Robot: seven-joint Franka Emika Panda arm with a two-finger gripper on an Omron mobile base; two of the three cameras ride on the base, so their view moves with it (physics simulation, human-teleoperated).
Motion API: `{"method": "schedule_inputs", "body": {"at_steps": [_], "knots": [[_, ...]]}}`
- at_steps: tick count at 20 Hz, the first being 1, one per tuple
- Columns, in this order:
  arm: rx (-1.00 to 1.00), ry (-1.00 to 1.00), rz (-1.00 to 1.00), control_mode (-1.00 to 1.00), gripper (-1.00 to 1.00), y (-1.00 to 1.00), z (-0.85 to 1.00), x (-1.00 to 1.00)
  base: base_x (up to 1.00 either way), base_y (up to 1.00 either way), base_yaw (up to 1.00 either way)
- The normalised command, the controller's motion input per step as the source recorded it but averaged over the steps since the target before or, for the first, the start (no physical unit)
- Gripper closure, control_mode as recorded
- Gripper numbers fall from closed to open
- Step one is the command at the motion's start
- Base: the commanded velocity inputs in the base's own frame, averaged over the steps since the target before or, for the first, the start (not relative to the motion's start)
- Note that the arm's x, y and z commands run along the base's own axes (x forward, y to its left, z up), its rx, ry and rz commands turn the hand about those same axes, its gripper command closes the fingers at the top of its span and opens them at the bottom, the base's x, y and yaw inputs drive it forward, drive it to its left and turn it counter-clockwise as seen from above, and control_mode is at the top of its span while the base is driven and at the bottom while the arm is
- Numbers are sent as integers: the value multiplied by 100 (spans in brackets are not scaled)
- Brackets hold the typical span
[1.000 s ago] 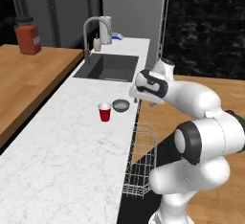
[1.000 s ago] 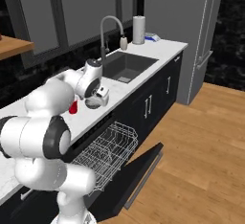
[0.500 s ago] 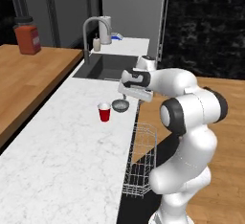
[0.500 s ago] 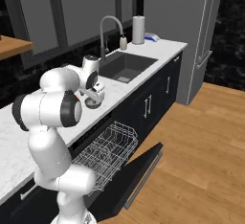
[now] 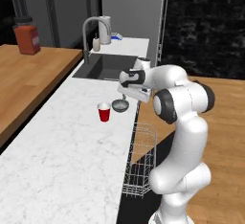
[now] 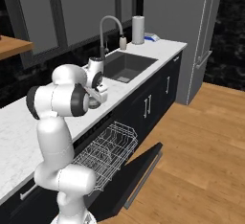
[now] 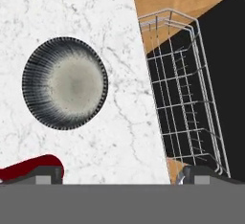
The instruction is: Pick up the cup and bowl from the counter, place them in the dishwasher, and close the dishwasher door.
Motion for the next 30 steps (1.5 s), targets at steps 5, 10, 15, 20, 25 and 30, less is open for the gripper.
{"method": "schedule_inputs", "body": {"at_steps": [5,10,15,20,25,30], "knots": [[0,0,-1,-100,-100,-3,-11,22,0,0,0],[0,0,-1,-100,-100,0,-27,24,0,0,0],[0,0,-2,-100,-100,0,-40,18,0,0,0],[0,0,-2,-100,-100,3,-38,20,0,0,0],[0,0,-3,-100,-100,6,-31,31,0,0,0],[0,0,-2,-100,-100,7,-23,28,0,0,0]]}}
